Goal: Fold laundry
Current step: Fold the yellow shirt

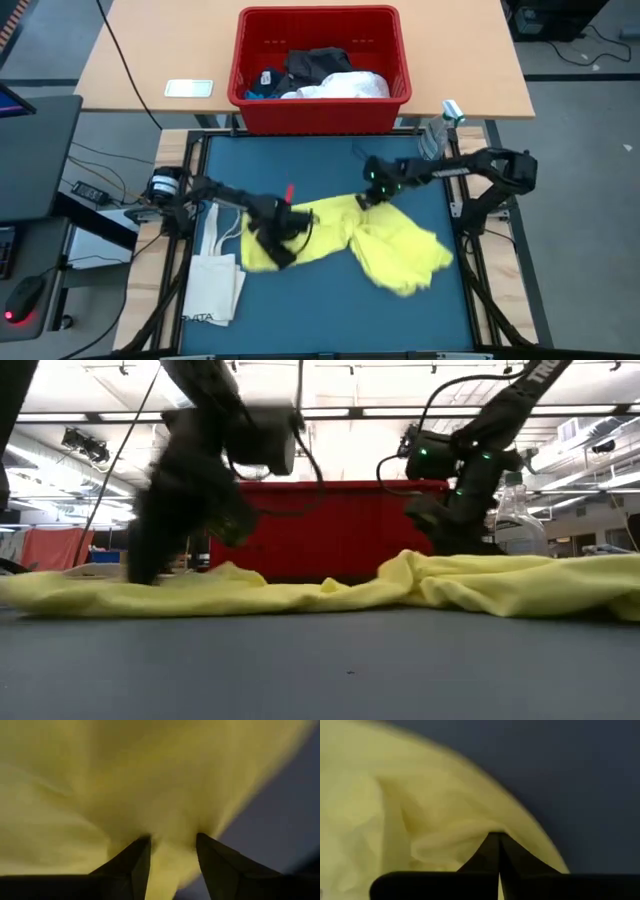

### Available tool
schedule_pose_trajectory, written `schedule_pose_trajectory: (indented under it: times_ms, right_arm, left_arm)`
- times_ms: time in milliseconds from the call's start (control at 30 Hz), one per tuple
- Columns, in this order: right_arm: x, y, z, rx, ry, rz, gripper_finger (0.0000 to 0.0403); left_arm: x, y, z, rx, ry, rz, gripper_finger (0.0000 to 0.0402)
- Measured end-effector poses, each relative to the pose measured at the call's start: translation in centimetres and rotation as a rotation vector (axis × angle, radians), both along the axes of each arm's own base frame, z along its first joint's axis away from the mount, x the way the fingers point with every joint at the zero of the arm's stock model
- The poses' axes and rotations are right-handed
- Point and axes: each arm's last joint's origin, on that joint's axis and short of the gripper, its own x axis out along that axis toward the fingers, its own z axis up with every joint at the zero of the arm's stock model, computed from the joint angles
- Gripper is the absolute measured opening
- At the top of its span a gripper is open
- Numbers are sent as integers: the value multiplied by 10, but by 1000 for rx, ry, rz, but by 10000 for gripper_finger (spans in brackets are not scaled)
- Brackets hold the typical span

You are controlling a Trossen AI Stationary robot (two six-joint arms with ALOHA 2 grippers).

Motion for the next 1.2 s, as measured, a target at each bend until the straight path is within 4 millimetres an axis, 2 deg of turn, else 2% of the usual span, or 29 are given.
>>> schedule_pose_trajectory:
  times_ms: [67, 167, 233, 333, 433, 533, 767, 867, 933, 1033, 1133, 1200]
  right_arm:
    - [2, -9, 10, -3, -28, 25, 4]
    - [5, -7, 25, 16, -26, 96, 4]
    - [6, 0, 36, 19, -15, 149, 4]
    - [2, 20, 47, 36, 15, 210, 4]
    - [-3, 46, 57, 57, 34, 264, 4]
    - [-10, 78, 59, 97, 58, 295, 4]
    - [-32, 156, 62, 199, 90, 322, 4]
    - [-41, 177, 53, 195, 142, 320, 4]
    - [-46, 181, 38, 169, 201, 290, 4]
    - [-53, 176, 16, 120, 299, 222, 4]
    - [-58, 167, 0, 75, 360, 166, 4]
    - [-58, 160, -5, 57, 371, 150, 4]
  left_arm:
    - [-1, -23, 3, -64, -8, -18, 164]
    - [-1, -49, 9, -103, -46, -20, 164]
    - [1, -60, 20, -118, -95, -9, 164]
    - [9, -62, 39, -96, -165, 11, 164]
    - [19, -48, 59, -8, -277, 35, 164]
    - [30, -21, 70, 94, -363, 50, 164]
    - [40, 60, 65, 228, -455, 58, 150]
    - [41, 84, 59, 264, -467, 25, 140]
    - [43, 90, 59, 277, -507, -12, 134]
    - [48, 91, 48, 278, -521, -45, 126]
    - [47, 84, 35, 247, -500, -76, 119]
    - [45, 74, 22, 231, -464, -87, 116]
